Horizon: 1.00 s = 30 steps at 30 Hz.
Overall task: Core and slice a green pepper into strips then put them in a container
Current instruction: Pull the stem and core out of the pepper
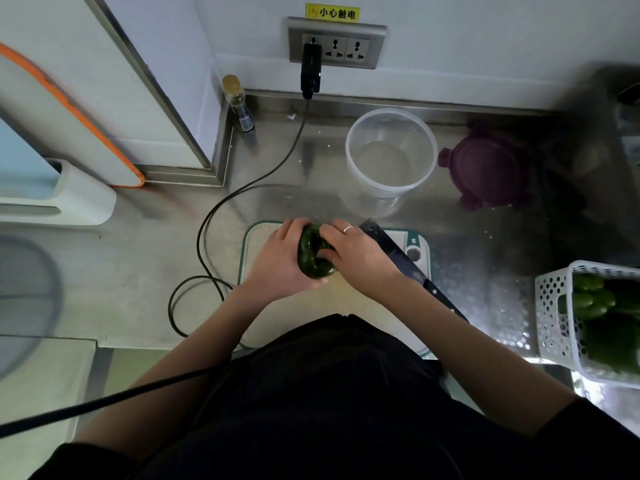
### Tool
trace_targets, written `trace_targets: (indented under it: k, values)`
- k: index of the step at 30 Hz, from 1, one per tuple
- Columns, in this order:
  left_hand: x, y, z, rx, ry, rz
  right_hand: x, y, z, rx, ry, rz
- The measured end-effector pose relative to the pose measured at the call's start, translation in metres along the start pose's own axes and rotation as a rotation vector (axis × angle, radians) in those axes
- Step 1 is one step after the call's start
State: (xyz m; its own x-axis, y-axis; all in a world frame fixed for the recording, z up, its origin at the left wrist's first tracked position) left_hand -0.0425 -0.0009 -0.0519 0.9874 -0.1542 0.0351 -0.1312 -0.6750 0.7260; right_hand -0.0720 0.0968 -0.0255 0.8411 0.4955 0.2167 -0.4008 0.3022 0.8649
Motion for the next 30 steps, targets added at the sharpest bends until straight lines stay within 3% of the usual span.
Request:
trace_targets:
  k: [7,14,16,18,20,22,26,30]
  values:
    - [0.003,0.004,0.012,0.084,0.119,-0.042,-0.001,0.002,0.009,-0.078,0.137,-0.114]
    - [0.005,0.004,0.013,0.131,0.086,-0.045,0.000,0.004,0.014,-0.081,0.215,-0.131]
    - [0.005,0.003,0.013,0.153,0.085,-0.051,0.001,0.005,0.004,-0.182,0.098,-0.162]
    - [0.007,0.002,0.010,0.167,0.070,-0.069,0.007,0.003,-0.017,-0.356,-0.176,-0.211]
    - [0.009,0.000,0.004,0.145,0.012,-0.082,0.016,-0.011,-0.035,-0.499,-0.472,-0.117]
    - [0.010,-0.003,-0.002,0.098,-0.051,-0.070,0.020,-0.028,-0.039,-0.637,-0.618,0.115]
    - [0.012,-0.008,-0.009,0.006,-0.191,-0.017,0.010,-0.027,-0.029,-0.541,-0.517,0.359]
    - [0.012,-0.003,-0.012,0.011,-0.195,-0.080,0.010,-0.029,-0.026,-0.617,-0.537,0.388]
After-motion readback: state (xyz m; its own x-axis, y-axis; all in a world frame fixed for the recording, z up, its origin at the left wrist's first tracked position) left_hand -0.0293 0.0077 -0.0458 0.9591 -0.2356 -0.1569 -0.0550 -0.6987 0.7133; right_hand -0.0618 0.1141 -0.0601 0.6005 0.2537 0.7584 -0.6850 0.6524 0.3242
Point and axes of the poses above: each hand's wrist, its own x-axis away from the middle knuckle, its own y-axis out of the back of the hand, z = x × y, the point moved 8 cm from there along -x, towards the middle knuckle, and after that the axes turned 10 degrees about -y, right-handed, at the moved point
